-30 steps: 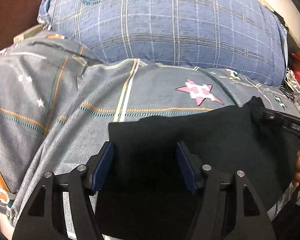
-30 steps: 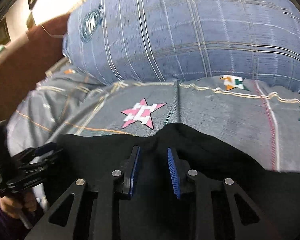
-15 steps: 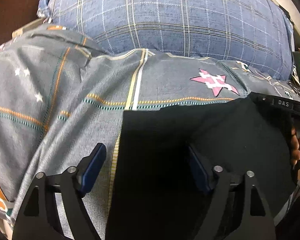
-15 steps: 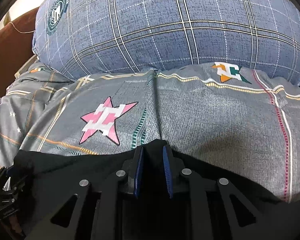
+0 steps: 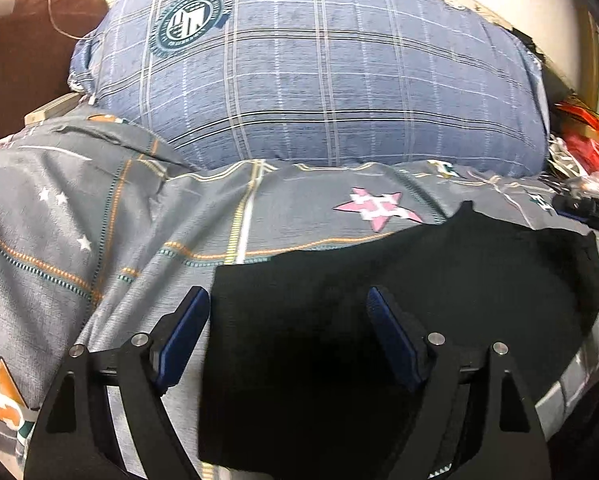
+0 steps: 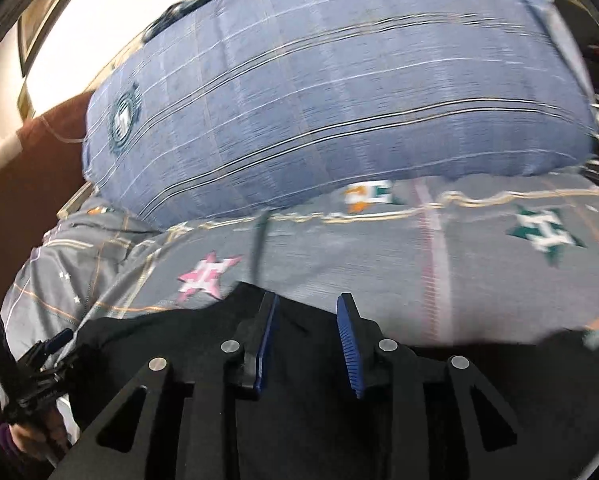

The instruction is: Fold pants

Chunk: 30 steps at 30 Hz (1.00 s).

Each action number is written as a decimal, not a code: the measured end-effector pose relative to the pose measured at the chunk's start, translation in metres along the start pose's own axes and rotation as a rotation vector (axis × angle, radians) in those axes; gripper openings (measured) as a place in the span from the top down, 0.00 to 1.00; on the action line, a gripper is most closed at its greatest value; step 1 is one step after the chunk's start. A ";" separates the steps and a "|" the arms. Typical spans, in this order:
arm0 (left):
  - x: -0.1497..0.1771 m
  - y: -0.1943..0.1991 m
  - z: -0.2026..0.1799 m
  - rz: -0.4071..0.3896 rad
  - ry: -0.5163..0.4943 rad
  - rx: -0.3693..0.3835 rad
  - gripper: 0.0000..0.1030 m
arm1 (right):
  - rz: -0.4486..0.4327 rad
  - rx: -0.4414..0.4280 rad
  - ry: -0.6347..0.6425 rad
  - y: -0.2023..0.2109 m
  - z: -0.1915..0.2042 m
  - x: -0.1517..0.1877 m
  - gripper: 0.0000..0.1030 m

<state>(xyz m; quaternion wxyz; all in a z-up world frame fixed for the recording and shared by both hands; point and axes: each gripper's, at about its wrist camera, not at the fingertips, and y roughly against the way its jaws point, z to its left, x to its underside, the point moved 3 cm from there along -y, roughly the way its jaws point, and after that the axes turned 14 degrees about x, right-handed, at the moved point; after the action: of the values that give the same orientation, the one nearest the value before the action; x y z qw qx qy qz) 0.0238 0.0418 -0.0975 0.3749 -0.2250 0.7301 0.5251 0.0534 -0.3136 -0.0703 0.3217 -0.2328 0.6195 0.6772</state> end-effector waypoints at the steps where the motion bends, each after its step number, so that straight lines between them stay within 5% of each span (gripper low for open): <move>1: 0.001 0.001 -0.002 0.003 -0.003 0.003 0.21 | 0.002 0.022 -0.022 0.005 -0.014 0.004 0.69; 7: 0.013 -0.015 -0.003 0.095 0.021 -0.014 0.21 | 0.050 0.168 -0.146 0.014 -0.090 0.024 0.69; 11: 0.021 -0.026 -0.003 0.144 0.025 -0.047 0.20 | 0.163 0.235 -0.214 -0.004 -0.116 0.034 0.69; 17: 0.026 -0.034 0.003 0.176 0.068 -0.046 0.14 | 0.210 0.270 -0.257 -0.019 -0.124 0.037 0.69; 21: 0.028 -0.037 0.017 0.191 0.163 -0.030 0.00 | 0.202 0.286 -0.267 -0.023 -0.125 0.033 0.69; 30: 0.030 -0.039 0.018 0.173 0.168 -0.025 0.00 | 0.161 0.381 -0.184 -0.031 -0.114 0.025 0.69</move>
<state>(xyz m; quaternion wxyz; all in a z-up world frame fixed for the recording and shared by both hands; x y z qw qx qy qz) 0.0388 0.0474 -0.1475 0.2630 -0.2090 0.7689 0.5440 0.0492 -0.4215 -0.1240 0.3597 -0.0548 0.7209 0.5898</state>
